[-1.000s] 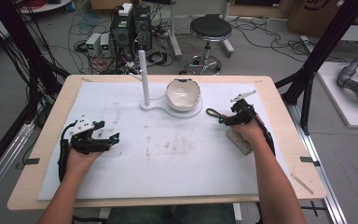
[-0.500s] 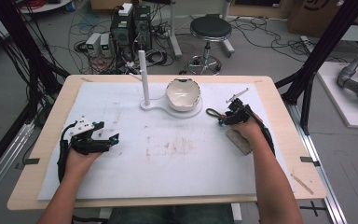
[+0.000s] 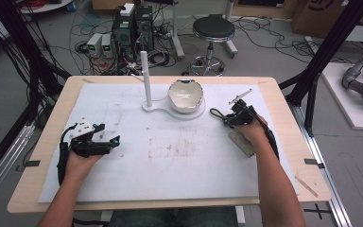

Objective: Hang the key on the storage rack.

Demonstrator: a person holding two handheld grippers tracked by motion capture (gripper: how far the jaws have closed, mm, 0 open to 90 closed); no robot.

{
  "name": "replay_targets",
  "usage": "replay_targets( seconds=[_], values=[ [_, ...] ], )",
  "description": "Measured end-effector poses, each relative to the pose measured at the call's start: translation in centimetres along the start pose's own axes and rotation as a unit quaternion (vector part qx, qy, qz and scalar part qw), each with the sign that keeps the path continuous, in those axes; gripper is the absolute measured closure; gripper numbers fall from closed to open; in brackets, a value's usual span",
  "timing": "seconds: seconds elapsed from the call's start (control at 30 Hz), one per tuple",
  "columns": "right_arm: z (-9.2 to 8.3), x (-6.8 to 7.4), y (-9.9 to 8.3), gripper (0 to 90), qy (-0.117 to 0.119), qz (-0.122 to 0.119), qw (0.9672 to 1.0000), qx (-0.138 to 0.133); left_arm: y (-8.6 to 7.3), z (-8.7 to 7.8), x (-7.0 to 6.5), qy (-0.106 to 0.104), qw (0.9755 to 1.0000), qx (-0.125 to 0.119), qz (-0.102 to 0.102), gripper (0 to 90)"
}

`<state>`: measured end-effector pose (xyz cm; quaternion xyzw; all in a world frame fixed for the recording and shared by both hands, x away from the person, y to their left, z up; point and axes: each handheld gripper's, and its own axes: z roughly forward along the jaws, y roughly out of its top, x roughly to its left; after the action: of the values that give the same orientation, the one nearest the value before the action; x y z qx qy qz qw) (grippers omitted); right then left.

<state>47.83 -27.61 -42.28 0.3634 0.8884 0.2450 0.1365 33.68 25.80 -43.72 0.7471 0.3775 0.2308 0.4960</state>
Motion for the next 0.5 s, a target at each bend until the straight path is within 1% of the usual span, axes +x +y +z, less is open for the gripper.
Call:
replay_targets(
  seconds=[0.1, 0.23, 0.3, 0.37, 0.5],
  values=[
    [-0.9, 0.0, -0.1, 71.3, -0.005, 0.004, 0.9999, -0.013, 0.0, 0.0, 0.0, 0.0, 1.0, -0.001, -0.002, 17.3],
    [-2.6, 0.2, -0.2, 71.4, -0.01, 0.007, 0.999, -0.044, 0.1, 0.0, -0.1, -0.001, 1.0, -0.002, 0.0, 17.3],
    [-3.5, 0.4, -0.2, 71.5, -0.014, 0.003, 0.998, -0.062, 0.1, -0.1, -0.2, 0.0, 1.0, -0.003, 0.001, 17.3],
    [-4.5, 0.8, -0.1, 71.6, -0.018, -0.002, 0.9962, -0.085, 0.2, -0.2, -0.2, 0.0, 1.0, -0.004, 0.004, 17.3],
    [-6.0, 1.6, 0.1, 71.8, -0.023, -0.01, 0.9925, -0.119, 0.3, -0.4, -0.2, 0.001, 1.0, -0.009, 0.001, 17.3]
  ],
)
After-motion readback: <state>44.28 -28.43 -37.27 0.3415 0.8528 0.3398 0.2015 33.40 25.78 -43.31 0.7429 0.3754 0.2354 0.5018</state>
